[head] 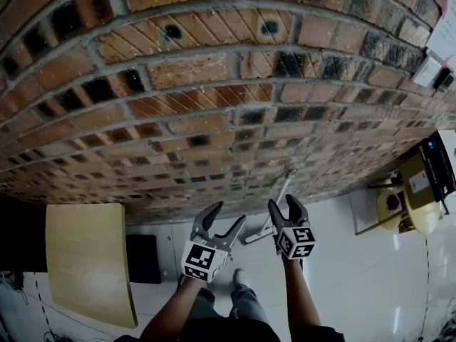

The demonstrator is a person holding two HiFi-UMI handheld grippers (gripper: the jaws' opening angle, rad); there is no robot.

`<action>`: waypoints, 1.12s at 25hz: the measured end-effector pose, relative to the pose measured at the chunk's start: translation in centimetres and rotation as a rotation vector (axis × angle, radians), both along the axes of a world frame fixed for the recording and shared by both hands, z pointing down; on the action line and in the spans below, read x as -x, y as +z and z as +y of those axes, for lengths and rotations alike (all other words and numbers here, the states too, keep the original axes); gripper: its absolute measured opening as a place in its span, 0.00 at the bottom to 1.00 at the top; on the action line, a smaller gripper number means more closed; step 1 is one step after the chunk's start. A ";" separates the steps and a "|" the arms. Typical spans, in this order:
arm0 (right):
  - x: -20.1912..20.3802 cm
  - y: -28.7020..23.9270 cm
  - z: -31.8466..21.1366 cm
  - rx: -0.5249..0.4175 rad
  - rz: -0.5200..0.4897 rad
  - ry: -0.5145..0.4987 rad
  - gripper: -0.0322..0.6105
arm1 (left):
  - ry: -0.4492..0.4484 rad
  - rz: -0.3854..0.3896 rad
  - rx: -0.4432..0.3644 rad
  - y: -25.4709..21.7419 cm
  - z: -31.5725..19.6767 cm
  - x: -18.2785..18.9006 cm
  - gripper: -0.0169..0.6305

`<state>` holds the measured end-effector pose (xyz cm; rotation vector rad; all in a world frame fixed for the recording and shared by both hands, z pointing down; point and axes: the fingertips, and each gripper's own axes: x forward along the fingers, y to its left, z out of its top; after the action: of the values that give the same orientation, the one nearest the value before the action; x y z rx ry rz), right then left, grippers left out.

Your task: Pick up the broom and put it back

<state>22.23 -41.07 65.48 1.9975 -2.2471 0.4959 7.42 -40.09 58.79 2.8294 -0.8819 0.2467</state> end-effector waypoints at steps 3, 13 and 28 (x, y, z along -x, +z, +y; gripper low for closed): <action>3.3 -5.1 1.2 -0.077 0.016 -0.016 0.43 | -0.043 0.037 -0.037 -3.2 0.3 3.4 0.45; 15.4 -17.8 5.3 -0.289 0.044 -0.066 0.48 | -0.175 0.153 -0.183 -13.0 2.5 15.9 0.45; 25.5 -23.2 11.2 -0.400 0.088 -0.134 0.56 | -0.422 0.100 -0.250 -14.6 7.9 27.1 0.45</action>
<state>-3.31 -29.89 42.30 1.9583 -2.5594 -0.0626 -19.68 -32.20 44.20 2.7441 -1.5447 -0.0662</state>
